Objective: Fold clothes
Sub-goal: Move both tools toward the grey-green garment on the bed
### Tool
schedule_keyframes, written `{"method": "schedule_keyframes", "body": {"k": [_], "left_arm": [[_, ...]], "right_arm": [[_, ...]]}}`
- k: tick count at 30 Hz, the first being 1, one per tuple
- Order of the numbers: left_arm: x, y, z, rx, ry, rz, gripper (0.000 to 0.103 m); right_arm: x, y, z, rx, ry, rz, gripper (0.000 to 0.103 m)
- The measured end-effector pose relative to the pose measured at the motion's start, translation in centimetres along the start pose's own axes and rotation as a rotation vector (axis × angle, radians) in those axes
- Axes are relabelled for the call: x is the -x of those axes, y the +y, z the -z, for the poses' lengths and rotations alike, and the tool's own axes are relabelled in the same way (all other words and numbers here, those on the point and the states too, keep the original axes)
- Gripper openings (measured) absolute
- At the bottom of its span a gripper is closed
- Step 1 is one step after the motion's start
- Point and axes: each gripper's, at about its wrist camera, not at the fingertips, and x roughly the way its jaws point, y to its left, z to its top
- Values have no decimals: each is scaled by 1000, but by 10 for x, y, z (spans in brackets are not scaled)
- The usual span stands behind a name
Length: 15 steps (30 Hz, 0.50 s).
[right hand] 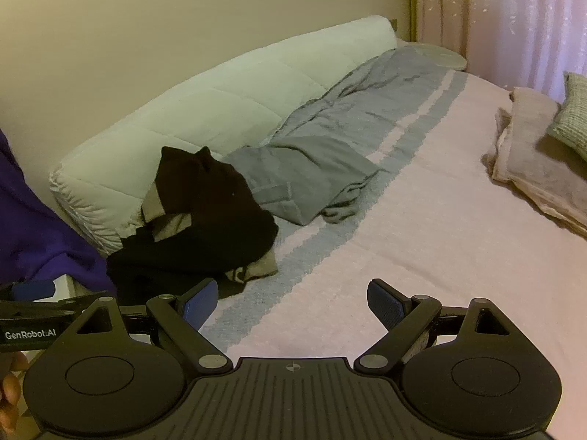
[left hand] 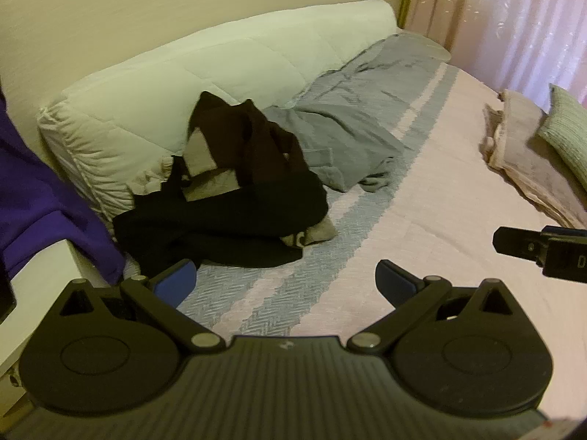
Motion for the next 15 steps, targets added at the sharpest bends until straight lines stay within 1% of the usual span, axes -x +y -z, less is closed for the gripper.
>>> {"method": "schedule_keyframes", "body": {"k": [9, 12, 15], "left_arm": [[-7, -8, -4, -42, 10, 59, 102], [-11, -16, -9, -51, 16, 86, 102], [-16, -28, -13, -59, 10, 95, 102]], "right_arm": [[10, -3, 7, -16, -3, 57, 86], [11, -13, 7, -19, 3, 73, 86], [8, -26, 4, -17, 12, 75, 86]]}}
